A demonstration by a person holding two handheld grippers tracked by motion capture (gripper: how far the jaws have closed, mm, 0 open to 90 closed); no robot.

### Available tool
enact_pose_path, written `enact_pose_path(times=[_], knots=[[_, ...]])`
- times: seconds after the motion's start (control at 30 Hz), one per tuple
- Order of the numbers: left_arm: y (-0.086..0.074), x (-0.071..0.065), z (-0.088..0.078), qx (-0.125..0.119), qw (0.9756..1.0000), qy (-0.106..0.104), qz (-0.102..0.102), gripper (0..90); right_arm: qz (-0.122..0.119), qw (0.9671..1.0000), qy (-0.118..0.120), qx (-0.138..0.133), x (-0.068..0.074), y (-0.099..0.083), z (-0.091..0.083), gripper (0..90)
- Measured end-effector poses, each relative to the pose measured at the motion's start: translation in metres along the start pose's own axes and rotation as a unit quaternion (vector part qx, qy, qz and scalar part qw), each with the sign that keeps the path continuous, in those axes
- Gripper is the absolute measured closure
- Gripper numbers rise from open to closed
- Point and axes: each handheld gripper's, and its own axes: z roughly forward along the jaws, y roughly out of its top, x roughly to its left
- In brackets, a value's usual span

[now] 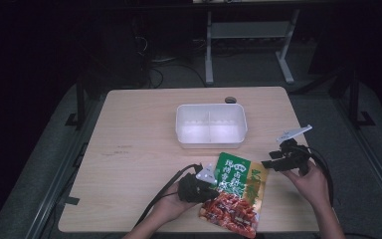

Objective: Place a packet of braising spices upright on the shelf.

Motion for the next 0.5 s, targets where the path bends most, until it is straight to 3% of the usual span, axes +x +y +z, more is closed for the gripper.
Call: enact_pose_path(times=[0.13, 0.33, 0.5], knots=[[0.0, -0.002, 0.006, 0.02, 0.9998, 0.001, 0.004, 90.0, 0.004, 0.9997, 0.014, 0.017, 0.0, -0.001, 0.004, 50.9], [-0.001, -0.001, 0.013, 0.043, 0.999, -0.003, 0.004, 90.0, 0.018, 0.9984, 0.022, 0.05, -0.002, -0.002, 0.014, 48.8], [0.0, -0.002, 0.015, 0.054, 0.9985, 0.003, 0.012, 90.0, 0.023, 0.9971, 0.04, 0.06, -0.002, -0.006, 0.021, 51.2]])
